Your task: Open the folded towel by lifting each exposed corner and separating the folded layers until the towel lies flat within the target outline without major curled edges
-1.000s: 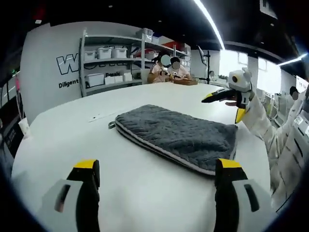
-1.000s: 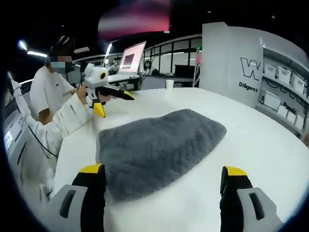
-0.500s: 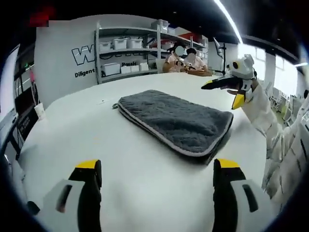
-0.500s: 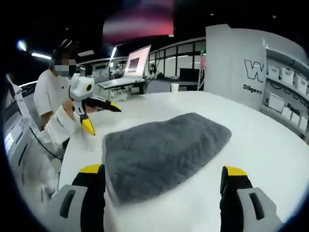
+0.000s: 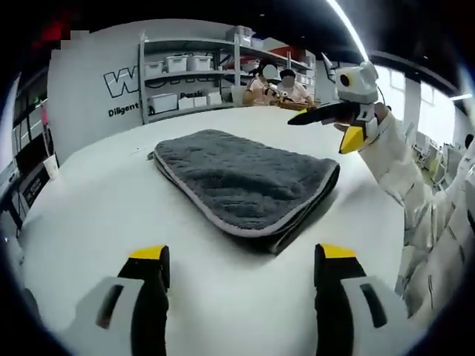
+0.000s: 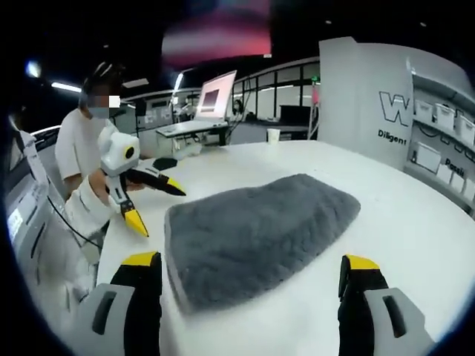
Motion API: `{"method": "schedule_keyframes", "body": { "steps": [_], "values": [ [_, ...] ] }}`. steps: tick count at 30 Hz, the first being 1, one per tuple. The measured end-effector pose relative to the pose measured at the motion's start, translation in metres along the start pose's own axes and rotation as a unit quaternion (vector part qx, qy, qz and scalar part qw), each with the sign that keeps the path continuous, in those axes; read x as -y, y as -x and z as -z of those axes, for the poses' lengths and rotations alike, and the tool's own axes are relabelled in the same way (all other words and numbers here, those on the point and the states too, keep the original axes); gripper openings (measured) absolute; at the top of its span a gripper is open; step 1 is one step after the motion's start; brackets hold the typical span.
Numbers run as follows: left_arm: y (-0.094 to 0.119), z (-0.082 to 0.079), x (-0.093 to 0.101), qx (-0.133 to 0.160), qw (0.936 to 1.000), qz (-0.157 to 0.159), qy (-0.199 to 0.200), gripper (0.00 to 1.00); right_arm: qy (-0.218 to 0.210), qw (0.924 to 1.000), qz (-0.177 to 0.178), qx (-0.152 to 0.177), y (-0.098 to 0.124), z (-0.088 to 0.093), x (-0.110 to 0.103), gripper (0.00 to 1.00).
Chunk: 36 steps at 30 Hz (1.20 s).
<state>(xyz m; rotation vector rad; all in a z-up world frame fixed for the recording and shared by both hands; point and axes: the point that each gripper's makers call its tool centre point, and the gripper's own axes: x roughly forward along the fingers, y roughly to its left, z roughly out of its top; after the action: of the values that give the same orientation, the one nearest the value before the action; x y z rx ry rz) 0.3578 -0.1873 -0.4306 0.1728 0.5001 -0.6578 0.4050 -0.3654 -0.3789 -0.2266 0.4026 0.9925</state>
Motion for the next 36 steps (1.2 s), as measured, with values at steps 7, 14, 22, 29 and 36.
{"method": "schedule_keyframes", "body": {
  "steps": [7, 14, 22, 29, 36],
  "values": [
    [-0.002, -0.003, 0.012, 0.015, 0.9997, 0.004, -0.018, 0.47, -0.001, 1.0, -0.002, 0.003, 0.0, -0.001, -0.001, 0.97],
    [-0.008, 0.002, 0.018, 0.012, 0.9996, 0.012, -0.021, 0.22, -0.001, 1.0, -0.003, 0.004, -0.001, -0.001, -0.001, 0.98],
    [-0.01, 0.0, 0.023, 0.015, 0.9993, 0.023, -0.025, 0.06, -0.006, 1.0, -0.002, 0.003, -0.001, 0.0, 0.0, 0.98],
    [-0.01, 0.0, 0.017, 0.014, 0.9995, 0.017, -0.022, 0.05, -0.007, 1.0, -0.003, 0.003, -0.001, 0.0, 0.001, 0.97],
    [-0.007, 0.001, 0.003, 0.011, 0.9998, -0.001, -0.015, 0.05, -0.005, 1.0, -0.005, 0.001, -0.001, 0.001, 0.0, 0.97]
  ]
}}
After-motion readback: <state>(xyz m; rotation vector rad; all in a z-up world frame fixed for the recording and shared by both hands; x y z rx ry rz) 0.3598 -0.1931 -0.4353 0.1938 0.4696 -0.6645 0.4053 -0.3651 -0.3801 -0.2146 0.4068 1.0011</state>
